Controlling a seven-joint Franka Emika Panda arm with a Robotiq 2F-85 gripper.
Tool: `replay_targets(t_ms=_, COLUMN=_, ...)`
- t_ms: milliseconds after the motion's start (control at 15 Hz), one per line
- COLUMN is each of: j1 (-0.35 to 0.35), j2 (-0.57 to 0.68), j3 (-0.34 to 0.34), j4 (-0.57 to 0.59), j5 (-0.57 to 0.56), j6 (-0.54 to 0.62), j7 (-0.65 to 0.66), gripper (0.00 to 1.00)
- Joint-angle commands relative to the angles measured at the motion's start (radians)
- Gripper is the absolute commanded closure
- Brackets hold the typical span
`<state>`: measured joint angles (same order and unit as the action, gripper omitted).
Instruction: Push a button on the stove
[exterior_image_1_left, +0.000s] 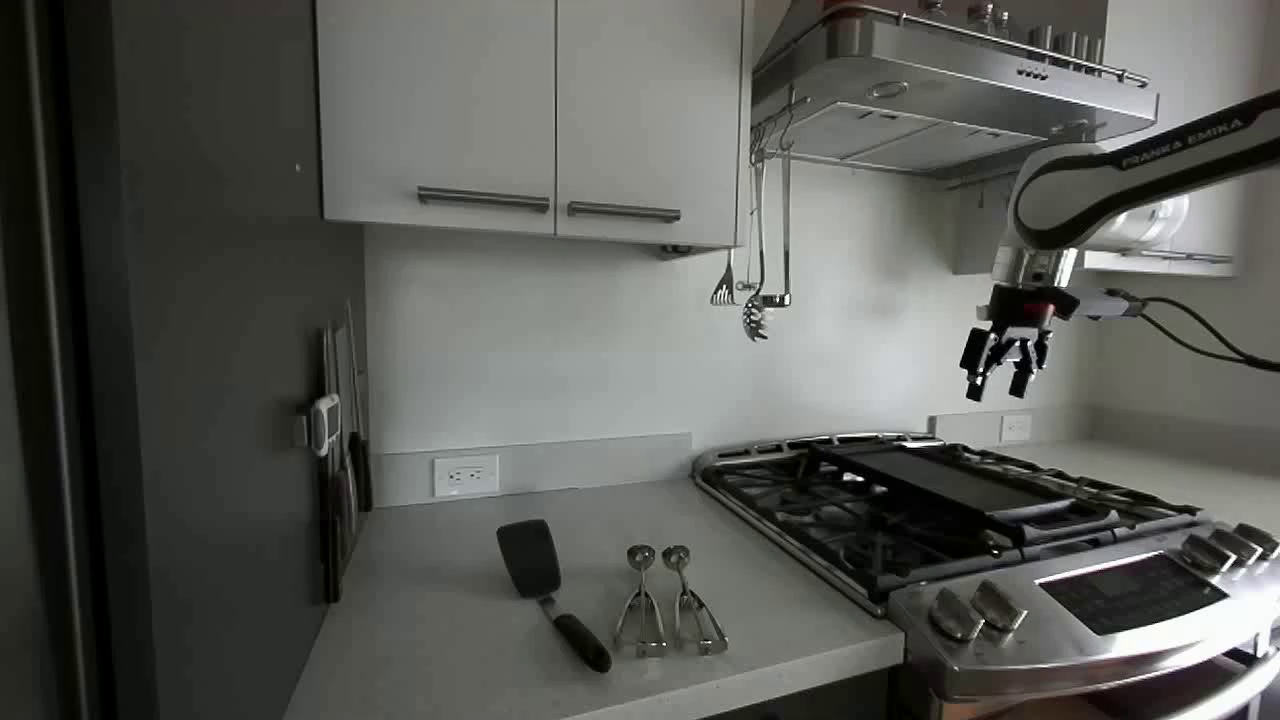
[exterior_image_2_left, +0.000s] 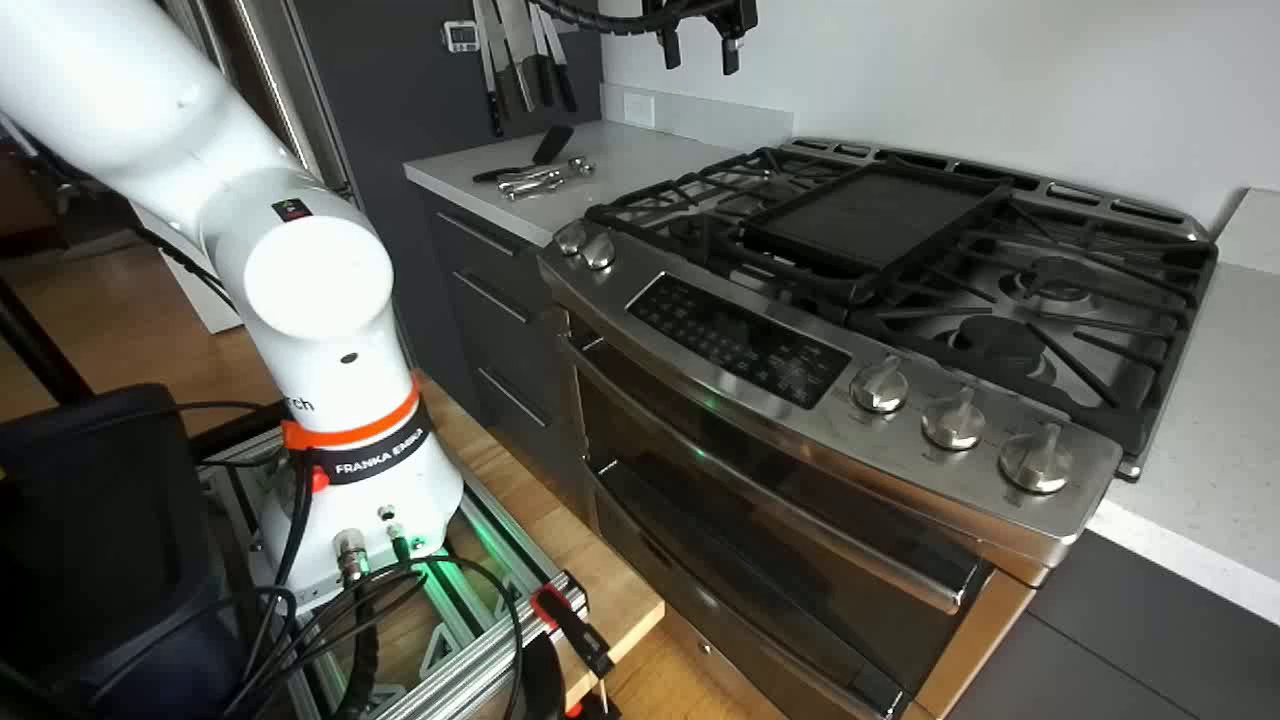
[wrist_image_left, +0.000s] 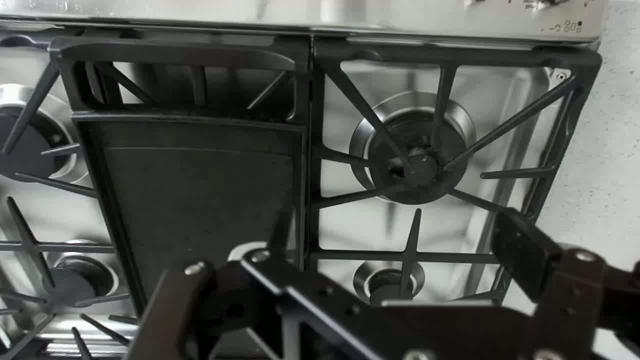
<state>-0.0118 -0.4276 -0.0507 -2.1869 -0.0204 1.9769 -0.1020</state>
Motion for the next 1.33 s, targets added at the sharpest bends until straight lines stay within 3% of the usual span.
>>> replay_targets(t_ms=0, j1=-0.001, j2=0.001, j3=0.001, j4=0.002, j5=0.001, j6=-0.002, j7=0.0, gripper=0.0)
replay_targets(t_ms=667, j1=-0.004, j2=0.002, j3=0.003, j4=-0.002, j5=-0.008, j6=-0.007, j7=0.0, gripper=0.0)
replay_targets(t_ms=1000, j1=-0.016, j2=0.01, j3=-0.026, j4=-0.051, j5=-0.025, j6=-0.16, j7=-0.064, gripper=0.0)
replay_targets(t_ms=1267, j1=-0.06, j2=0.0, j3=-0.071, j4=-0.134, j5=-0.066, j6=-0.162, j7=-0.111, gripper=0.0)
